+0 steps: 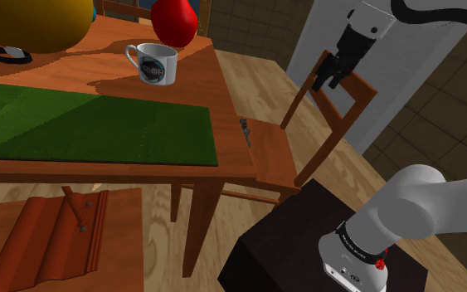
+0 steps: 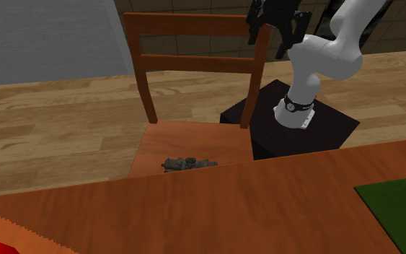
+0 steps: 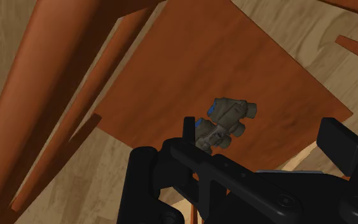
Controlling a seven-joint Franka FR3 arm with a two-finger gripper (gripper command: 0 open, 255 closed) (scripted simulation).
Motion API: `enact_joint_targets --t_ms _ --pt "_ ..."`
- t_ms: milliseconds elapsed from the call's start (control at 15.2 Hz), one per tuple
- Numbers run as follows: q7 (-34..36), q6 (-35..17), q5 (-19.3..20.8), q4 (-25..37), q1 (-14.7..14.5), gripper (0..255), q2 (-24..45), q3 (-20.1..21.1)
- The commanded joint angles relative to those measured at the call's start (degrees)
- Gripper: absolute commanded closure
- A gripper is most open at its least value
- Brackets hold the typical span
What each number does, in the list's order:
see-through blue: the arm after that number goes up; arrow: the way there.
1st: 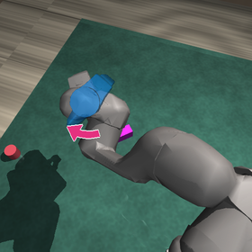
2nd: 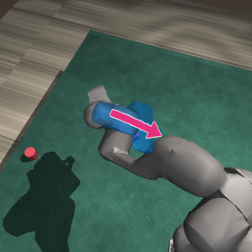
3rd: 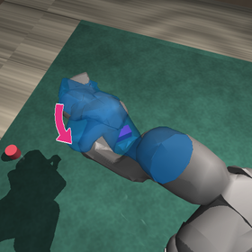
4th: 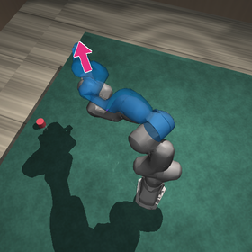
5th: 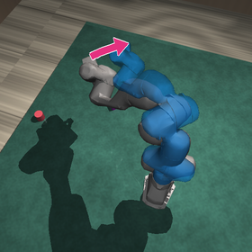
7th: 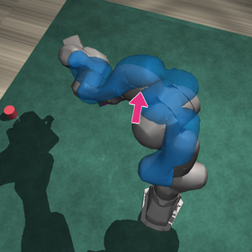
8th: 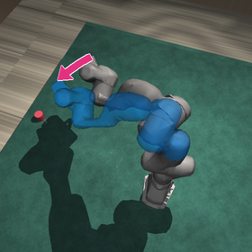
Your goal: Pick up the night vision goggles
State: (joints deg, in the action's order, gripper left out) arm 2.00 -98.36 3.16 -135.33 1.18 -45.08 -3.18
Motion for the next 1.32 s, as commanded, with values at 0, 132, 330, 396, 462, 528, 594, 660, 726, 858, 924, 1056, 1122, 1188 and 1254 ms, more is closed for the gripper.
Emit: enact_joint_targets --t_ms 0,132,330,396,462,528,594,660,726,858,924,1056,1122,1188,1254 --pt "0.0 0.0 0.0 0.0 0.0 0 0.0 0.0" --pt "0.02 -4.19 -0.04 -1.59 -0.06 0 2.39 -0.32" --pt "-0.01 -10.46 -0.17 -3.35 -0.16 0 6.59 -0.79" --pt "-0.04 -12.54 -0.23 -3.77 -0.2 0 8.14 -0.95" --pt "-0.07 -14.61 -0.3 -4.1 -0.26 0 9.77 -1.12" --pt "-0.11 -16.65 -0.38 -4.35 -0.32 0 11.47 -1.28" --pt "-0.17 -18.68 -0.49 -4.51 -0.38 0 13.23 -1.44" --pt "-0.23 -20.68 -0.61 -4.58 -0.46 0 15.06 -1.61" --pt "-0.31 -22.66 -0.74 -4.57 -0.55 0 16.95 -1.78" --pt "-0.52 -26.5 -1.09 -4.27 -0.75 0 20.88 -2.12" --pt "-0.65 -28.36 -1.3 -4.0 -0.86 0 22.91 -2.29" --pt "-0.97 -31.93 -1.83 -3.18 -1.09 0 27.1 -2.62" --pt "-1.17 -33.64 -2.14 -2.65 -1.22 0 29.25 -2.78" --pt "-1.39 -35.29 -2.5 -2.03 -1.35 0 31.42 -2.93" --pt "-1.65 -36.88 -2.9 -1.33 -1.46 0 33.62 -3.06"
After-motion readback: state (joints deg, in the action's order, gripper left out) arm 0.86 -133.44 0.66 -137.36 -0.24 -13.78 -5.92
